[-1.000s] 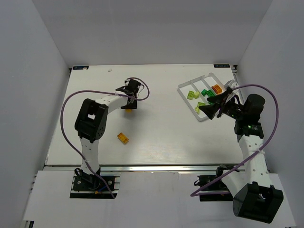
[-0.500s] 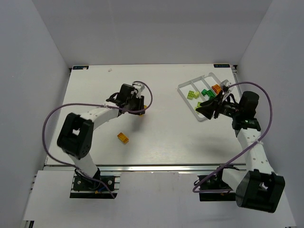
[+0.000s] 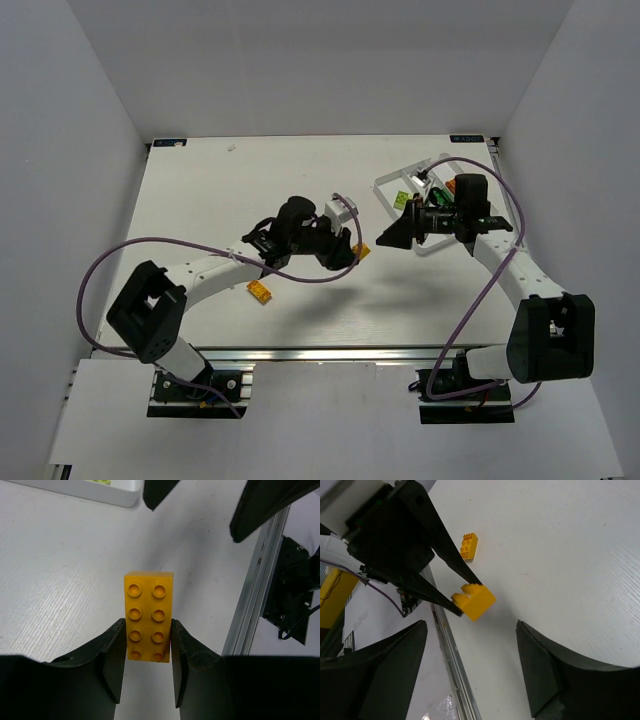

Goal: Sort the legos into containers by color

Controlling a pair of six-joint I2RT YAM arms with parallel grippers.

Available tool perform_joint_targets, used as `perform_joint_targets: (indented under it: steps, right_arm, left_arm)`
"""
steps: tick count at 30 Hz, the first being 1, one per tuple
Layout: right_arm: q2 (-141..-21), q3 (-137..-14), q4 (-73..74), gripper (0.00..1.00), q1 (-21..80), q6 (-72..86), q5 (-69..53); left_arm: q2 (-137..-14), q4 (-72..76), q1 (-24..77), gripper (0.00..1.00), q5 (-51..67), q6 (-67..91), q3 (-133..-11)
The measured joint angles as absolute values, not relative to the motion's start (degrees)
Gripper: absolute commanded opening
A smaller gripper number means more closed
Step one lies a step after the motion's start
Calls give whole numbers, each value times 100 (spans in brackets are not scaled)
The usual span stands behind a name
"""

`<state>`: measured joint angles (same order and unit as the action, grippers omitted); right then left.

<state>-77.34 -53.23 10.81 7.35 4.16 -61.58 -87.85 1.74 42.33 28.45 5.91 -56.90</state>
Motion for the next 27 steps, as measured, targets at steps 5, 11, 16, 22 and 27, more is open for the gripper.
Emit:
perform_joint_targets:
  steps: [5,11,16,22,27]
  right_arm:
    - [-7815,-5334,1153,81,847,462,-6143]
    - [-8235,-5433,1474,79,978,395,-5972]
    - [-8278,-5461,1619,72,996,353,-5739]
    - [-8278,-5476,1634,33,978,270,-5522]
    - [-8278,-5487,1638,2,976,303,-5476]
  left_arm:
    - [-9144,154,4600,19,2512,408,-5828]
    - [-9441,126,4871,19,2045,259,-6243]
    - [-9524,82,4984,19,1776,165,-6486]
    - [-9647,-3,5078,22,1562,104,-6639]
    - [-9647,-5,5142,48,1372,82,-6646]
